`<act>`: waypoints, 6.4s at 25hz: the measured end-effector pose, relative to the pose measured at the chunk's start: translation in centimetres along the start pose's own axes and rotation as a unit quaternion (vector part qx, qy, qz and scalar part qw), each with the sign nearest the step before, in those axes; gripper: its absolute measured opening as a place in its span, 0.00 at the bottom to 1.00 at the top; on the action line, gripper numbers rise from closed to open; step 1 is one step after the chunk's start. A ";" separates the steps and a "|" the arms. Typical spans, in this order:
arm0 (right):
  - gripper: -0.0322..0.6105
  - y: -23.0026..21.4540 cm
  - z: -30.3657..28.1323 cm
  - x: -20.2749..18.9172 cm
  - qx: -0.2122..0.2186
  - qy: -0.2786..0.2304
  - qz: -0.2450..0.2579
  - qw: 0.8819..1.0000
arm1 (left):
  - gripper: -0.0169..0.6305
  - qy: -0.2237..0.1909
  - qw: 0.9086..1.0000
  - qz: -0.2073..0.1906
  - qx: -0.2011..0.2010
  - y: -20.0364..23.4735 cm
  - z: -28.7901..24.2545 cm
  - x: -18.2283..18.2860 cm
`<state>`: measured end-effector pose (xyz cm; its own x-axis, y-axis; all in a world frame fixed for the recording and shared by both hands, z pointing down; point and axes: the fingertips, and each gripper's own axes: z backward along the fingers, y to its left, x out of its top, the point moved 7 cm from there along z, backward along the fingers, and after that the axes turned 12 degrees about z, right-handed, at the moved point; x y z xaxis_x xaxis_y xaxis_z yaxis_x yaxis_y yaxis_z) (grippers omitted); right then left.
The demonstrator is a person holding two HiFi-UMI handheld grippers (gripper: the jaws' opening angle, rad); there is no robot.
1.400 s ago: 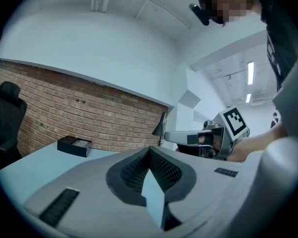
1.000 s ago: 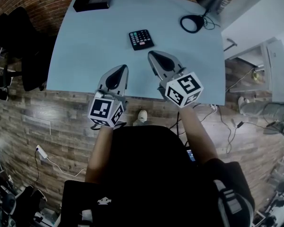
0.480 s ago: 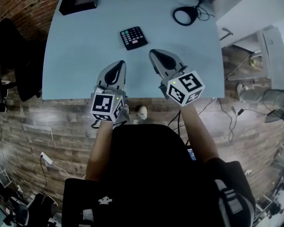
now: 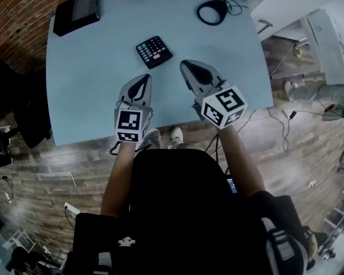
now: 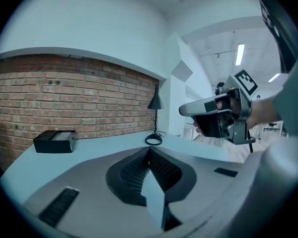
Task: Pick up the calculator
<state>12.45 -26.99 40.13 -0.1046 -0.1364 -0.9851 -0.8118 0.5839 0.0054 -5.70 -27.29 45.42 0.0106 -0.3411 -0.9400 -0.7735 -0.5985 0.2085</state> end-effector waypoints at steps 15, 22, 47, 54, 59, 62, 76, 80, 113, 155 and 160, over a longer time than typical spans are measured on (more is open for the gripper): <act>0.06 -1.6 0.3 -3.3 -0.100 0.050 -0.049 0.993 | 0.08 0.127 0.983 -0.089 -0.097 2.5 -7.9 -5.6; 0.06 -1.5 0.5 -5.2 -0.128 0.071 -0.073 0.987 | 0.31 0.163 0.973 -0.109 -0.118 3.5 -11.2 -7.4; 0.06 -0.6 2.4 -9.2 -0.148 0.102 -0.128 0.975 | 0.46 0.221 0.915 -0.319 -0.116 3.3 -16.5 -12.3; 0.06 0.2 2.8 -9.2 -0.143 0.112 -0.123 0.976 | 0.37 0.203 0.912 -0.341 -0.102 3.4 -15.8 -11.7; 0.06 0.3 3.0 -9.5 -0.137 0.116 -0.120 0.976 | 0.28 0.208 0.907 -0.354 -0.095 3.6 -15.9 -11.1; 0.06 0.2 2.9 -9.7 -0.131 0.119 -0.115 0.978 | 0.27 0.211 0.904 -0.360 -0.091 3.7 -15.8 -11.1; 0.06 -0.4 2.6 -9.0 -0.128 0.113 -0.119 0.978 | 0.24 0.212 0.915 -0.329 -0.099 4.1 -16.0 -9.8; 0.06 -0.3 2.6 -9.2 -0.121 0.114 -0.111 0.980 | 0.24 0.221 0.916 -0.318 -0.107 4.3 -16.1 -9.4; 0.06 0.2 1.7 -8.5 -0.098 0.104 -0.110 0.984 | 0.13 0.129 0.962 -0.221 -0.094 5.3 -16.0 -3.4; 0.06 0.4 1.2 -0.2 -0.009 -0.005 -0.003 1.000 | 0.13 -0.017 0.988 -0.156 0.015 1.2 -2.7 7.5; 0.06 1.1 1.2 1.0 0.013 -0.014 0.020 1.000 | 0.13 -0.032 0.990 -0.136 0.029 0.2 -0.7 7.2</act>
<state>12.12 -25.54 38.96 -0.1202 -0.0902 -0.9886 -0.7924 0.6086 0.0408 -5.38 -30.37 38.87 0.1858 -0.1255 -0.9745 -0.7821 -0.6193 -0.0694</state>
